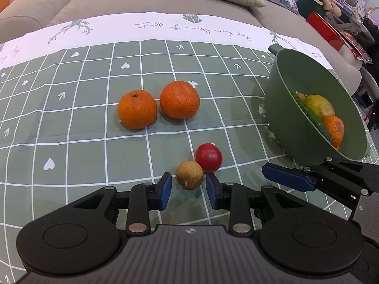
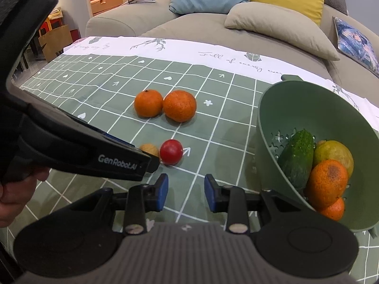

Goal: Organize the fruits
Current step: 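Grasp the last brown longan with the left tool while the right tool grasps the red fruit, then carry the longan and red fruit with both tools over the colander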

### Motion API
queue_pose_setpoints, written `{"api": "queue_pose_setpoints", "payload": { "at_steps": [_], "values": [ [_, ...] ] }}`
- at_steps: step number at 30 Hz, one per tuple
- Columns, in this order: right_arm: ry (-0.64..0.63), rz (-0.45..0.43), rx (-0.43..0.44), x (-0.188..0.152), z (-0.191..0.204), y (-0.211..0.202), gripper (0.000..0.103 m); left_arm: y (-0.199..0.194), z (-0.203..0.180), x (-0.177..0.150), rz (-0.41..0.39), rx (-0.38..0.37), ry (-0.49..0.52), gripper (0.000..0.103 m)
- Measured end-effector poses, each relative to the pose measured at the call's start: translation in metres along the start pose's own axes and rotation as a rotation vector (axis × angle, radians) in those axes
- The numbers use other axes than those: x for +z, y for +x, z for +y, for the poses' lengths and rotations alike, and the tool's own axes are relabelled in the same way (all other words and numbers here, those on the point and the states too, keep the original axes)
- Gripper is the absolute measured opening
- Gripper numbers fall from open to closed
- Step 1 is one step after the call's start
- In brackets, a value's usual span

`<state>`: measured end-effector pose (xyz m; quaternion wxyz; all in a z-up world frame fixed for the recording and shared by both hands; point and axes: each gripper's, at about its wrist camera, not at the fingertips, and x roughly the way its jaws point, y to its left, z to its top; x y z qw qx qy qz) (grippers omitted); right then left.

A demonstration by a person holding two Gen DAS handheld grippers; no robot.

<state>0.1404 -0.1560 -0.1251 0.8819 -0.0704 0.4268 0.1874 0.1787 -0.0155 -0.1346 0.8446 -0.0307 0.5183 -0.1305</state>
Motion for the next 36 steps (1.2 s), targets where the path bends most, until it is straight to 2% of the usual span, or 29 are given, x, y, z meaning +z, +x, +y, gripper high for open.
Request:
{"api": "queue_pose_setpoints", "payload": {
  "at_steps": [4, 10, 19, 27, 29, 31, 36],
  "values": [
    [-0.009, -0.002, 0.004, 0.0, -0.001, 0.003, 0.03, 0.003, 0.0, 0.002, -0.002, 0.007, 0.017, 0.035],
    [-0.051, -0.012, 0.015, 0.005, 0.004, 0.01, 0.03, 0.003, 0.002, 0.005, -0.004, -0.001, 0.018, 0.029],
    [-0.115, -0.026, 0.027, 0.018, 0.014, 0.026, 0.03, -0.011, 0.032, 0.005, -0.019, 0.037, -0.05, 0.029],
    [-0.104, -0.006, 0.025, 0.024, 0.016, 0.04, 0.03, -0.02, 0.042, 0.003, -0.028, 0.049, -0.068, 0.029],
    [-0.1, -0.001, 0.026, 0.024, 0.016, 0.042, 0.028, -0.021, 0.042, 0.002, -0.028, 0.048, -0.066, 0.029],
    [-0.099, 0.004, 0.028, 0.024, 0.016, 0.044, 0.022, -0.022, 0.041, 0.002, -0.029, 0.047, -0.065, 0.029],
    [-0.097, 0.007, 0.031, 0.024, 0.015, 0.044, 0.022, -0.025, 0.041, 0.0, -0.029, 0.055, -0.063, 0.029]
  ]
}}
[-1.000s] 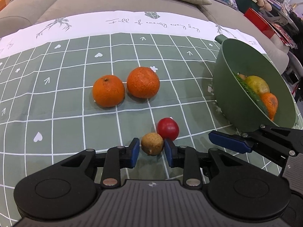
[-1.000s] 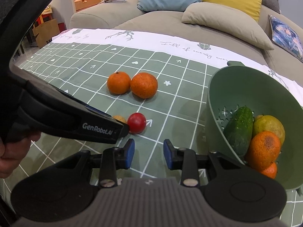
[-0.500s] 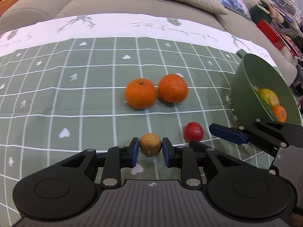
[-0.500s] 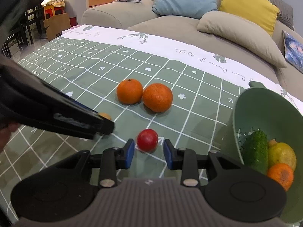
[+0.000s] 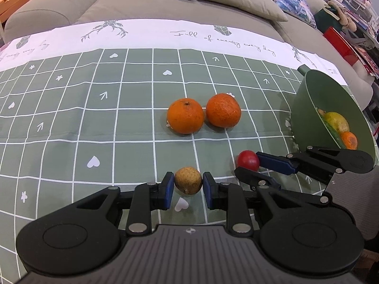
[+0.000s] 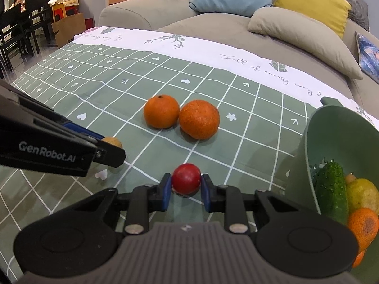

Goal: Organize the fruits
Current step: 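Carry the longan and red fruit with both tools over the colander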

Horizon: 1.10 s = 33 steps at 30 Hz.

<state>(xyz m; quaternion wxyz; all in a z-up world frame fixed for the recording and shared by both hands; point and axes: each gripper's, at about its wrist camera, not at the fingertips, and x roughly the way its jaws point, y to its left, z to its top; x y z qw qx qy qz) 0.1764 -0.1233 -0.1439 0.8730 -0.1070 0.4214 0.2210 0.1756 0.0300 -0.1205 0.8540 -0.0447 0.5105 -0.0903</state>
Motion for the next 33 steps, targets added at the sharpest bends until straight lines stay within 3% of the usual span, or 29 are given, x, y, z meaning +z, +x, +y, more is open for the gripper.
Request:
{"api": "queue_pose_setpoints", "payload": {
  "at_steps": [7, 17, 28, 33],
  "values": [
    [0.014, -0.022, 0.005, 0.0, -0.002, -0.019, 0.022, -0.015, -0.006, -0.002, -0.02, -0.004, 0.012, 0.029],
    [0.018, -0.099, 0.008, -0.005, -0.012, -0.087, 0.022, -0.05, -0.037, 0.006, -0.062, -0.071, 0.026, 0.029],
    [0.032, -0.147, -0.07, -0.01, -0.067, -0.144, 0.022, -0.054, -0.098, 0.034, -0.081, -0.202, 0.066, 0.029],
    [0.05, -0.142, -0.112, -0.007, -0.099, -0.146, 0.022, -0.039, -0.131, 0.053, -0.067, -0.21, 0.139, 0.029]
  ]
}}
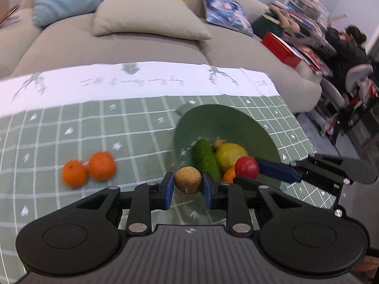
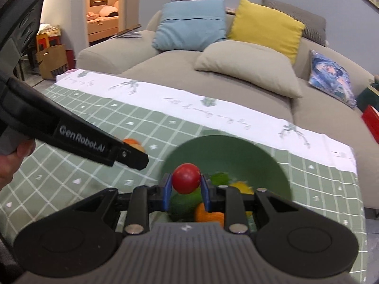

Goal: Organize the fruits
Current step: 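Carry the longan and red fruit with both tools over the colander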

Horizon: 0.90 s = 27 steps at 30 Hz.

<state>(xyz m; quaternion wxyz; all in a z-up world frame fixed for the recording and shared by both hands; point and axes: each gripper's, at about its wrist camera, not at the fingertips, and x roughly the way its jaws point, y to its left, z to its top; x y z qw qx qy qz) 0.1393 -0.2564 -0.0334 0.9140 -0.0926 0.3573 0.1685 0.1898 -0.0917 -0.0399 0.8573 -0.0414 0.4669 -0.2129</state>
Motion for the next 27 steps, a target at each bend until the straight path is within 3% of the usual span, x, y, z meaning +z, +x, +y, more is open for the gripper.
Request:
{"api": "queue_pose_setpoints", "payload": {
  "at_steps": [9, 18, 27],
  "values": [
    [-0.005, 0.063, -0.039, 0.01, -0.048, 0.045, 0.022, 0.049, -0.015, 0.03, 0.042, -0.061, -0.023, 0.029],
    [0.014, 0.123, -0.008, 0.017, -0.077, 0.097, 0.022, 0.087, -0.012, 0.049, 0.097, -0.013, -0.061, 0.029],
    [-0.008, 0.152, 0.027, 0.015, -0.077, 0.12, 0.022, 0.105, -0.01, 0.051, 0.141, 0.014, -0.073, 0.029]
  ]
}}
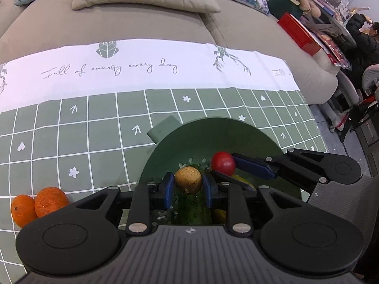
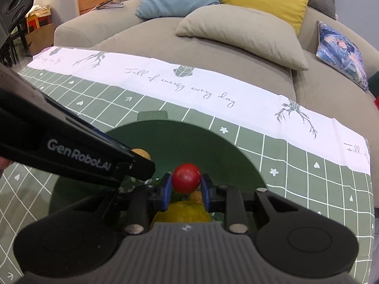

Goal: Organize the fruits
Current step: 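Carry the longan and red fruit with both tools over the colander, then open both tools to release the longan and red fruit into the colander, then withdraw both tools from the colander toward the two mandarins on the cloth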

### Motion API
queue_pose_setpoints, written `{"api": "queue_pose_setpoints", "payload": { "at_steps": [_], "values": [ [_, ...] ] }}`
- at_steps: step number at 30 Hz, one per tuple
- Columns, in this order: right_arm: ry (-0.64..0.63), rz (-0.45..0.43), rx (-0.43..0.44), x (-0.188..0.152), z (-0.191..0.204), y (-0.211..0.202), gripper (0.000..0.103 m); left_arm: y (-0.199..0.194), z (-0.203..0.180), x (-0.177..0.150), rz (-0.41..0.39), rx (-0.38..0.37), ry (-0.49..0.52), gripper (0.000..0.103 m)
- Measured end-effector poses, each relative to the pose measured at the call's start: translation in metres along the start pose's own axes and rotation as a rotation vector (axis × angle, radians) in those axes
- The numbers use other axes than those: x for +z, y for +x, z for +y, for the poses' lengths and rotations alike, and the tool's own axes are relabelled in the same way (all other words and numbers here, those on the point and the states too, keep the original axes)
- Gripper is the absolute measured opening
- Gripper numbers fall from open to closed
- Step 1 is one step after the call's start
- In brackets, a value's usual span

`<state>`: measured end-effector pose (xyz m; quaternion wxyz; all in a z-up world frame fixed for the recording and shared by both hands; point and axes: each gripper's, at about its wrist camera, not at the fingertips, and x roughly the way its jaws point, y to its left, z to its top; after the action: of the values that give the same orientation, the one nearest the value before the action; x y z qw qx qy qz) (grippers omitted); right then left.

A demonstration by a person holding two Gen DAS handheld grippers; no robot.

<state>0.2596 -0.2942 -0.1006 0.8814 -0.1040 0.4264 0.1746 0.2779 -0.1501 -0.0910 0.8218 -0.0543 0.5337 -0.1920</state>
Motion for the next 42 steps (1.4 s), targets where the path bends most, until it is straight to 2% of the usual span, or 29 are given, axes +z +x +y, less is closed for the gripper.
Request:
{"api": "queue_pose_setpoints", "payload": {
  "at_steps": [7, 11, 13, 15, 26, 30, 33, 36, 40, 42],
  "values": [
    [0.003, 0.021, 0.003, -0.004, -0.001, 0.006, 0.022, 0.009, 0.006, -0.001, 0.019, 0.014, -0.032, 0.029],
    [0.008, 0.022, 0.003, -0.006, -0.001, 0.005, 0.024, 0.007, 0.009, 0.001, 0.028, 0.012, -0.042, 0.037],
    [0.005, 0.02, -0.003, -0.006, 0.001, 0.002, 0.029, 0.003, 0.009, 0.002, 0.02, 0.012, -0.046, 0.038],
    [0.005, 0.013, -0.007, -0.005, 0.001, -0.002, 0.034, -0.003, 0.01, 0.002, 0.011, 0.005, -0.044, 0.038],
    [0.008, -0.053, -0.022, 0.003, 0.017, -0.045, 0.034, -0.056, 0.002, -0.007, -0.062, 0.014, 0.038, 0.038],
    [0.009, -0.072, -0.031, 0.003, 0.033, -0.062, 0.036, -0.08, 0.004, -0.018, -0.102, 0.032, 0.06, 0.038],
    [0.014, -0.089, -0.031, 0.0, 0.048, -0.074, 0.048, -0.097, 0.009, -0.028, -0.134, 0.046, 0.08, 0.038],
    [0.024, -0.1, -0.02, -0.005, 0.064, -0.083, 0.049, -0.112, 0.014, -0.042, -0.162, 0.069, 0.108, 0.038],
    [0.061, -0.112, 0.006, -0.014, 0.088, -0.091, 0.059, -0.128, 0.023, -0.064, -0.192, 0.111, 0.134, 0.039],
    [0.078, -0.121, 0.018, -0.021, 0.101, -0.094, 0.059, -0.133, 0.03, -0.076, -0.201, 0.141, 0.132, 0.04]
  ]
}}
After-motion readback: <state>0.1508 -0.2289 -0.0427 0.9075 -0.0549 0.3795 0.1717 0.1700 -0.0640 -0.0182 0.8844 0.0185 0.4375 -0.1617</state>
